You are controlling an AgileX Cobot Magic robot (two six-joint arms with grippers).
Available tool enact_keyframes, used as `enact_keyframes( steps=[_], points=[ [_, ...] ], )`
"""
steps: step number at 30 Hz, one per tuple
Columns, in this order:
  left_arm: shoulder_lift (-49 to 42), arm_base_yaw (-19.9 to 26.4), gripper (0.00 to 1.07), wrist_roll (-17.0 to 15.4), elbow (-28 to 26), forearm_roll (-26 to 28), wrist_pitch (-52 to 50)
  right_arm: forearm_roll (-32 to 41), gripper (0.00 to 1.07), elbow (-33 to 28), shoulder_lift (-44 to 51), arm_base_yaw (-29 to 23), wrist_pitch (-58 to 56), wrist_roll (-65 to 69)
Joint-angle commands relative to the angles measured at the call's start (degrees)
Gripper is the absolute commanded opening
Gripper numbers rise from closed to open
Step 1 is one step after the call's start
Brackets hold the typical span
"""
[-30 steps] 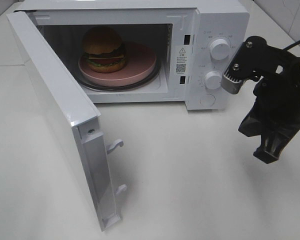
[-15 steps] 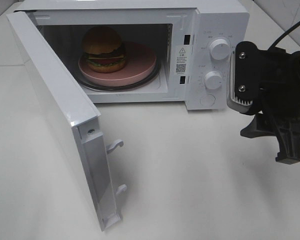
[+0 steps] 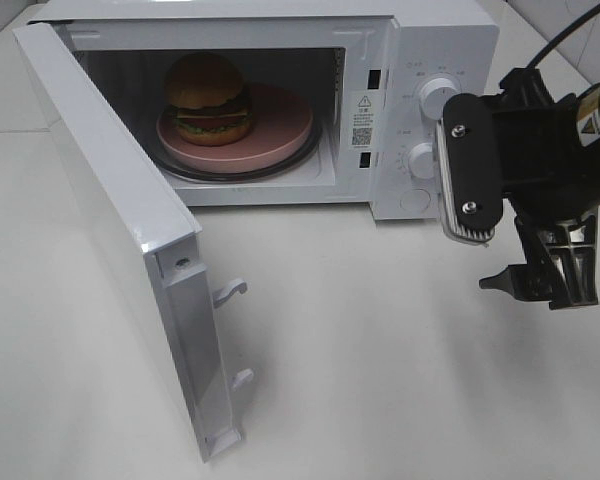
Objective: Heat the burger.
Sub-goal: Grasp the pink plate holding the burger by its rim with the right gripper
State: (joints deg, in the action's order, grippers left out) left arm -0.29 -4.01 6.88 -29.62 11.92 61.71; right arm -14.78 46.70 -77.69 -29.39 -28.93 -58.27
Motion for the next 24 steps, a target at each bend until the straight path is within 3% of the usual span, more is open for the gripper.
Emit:
enact_keyframes(
  steps=[1,13,24],
  points=[
    [-0.6,0.1,1.00,-0.2,0.0,0.1,-0.2,-4.5,0.98,1.1,-1.5,-1.5,1.2,3.0],
    [-0.6,0.1,1.00,-0.2,0.0,0.1,-0.2,-7.8,0.96,12.3,-13.3,-6.2,4.5,4.1],
    [-0.6,0.1,1.00,-0.2,0.0,0.1,-0.2,-7.8,0.95,21.2,-22.5,-6.8,7.8,4.1]
  ],
)
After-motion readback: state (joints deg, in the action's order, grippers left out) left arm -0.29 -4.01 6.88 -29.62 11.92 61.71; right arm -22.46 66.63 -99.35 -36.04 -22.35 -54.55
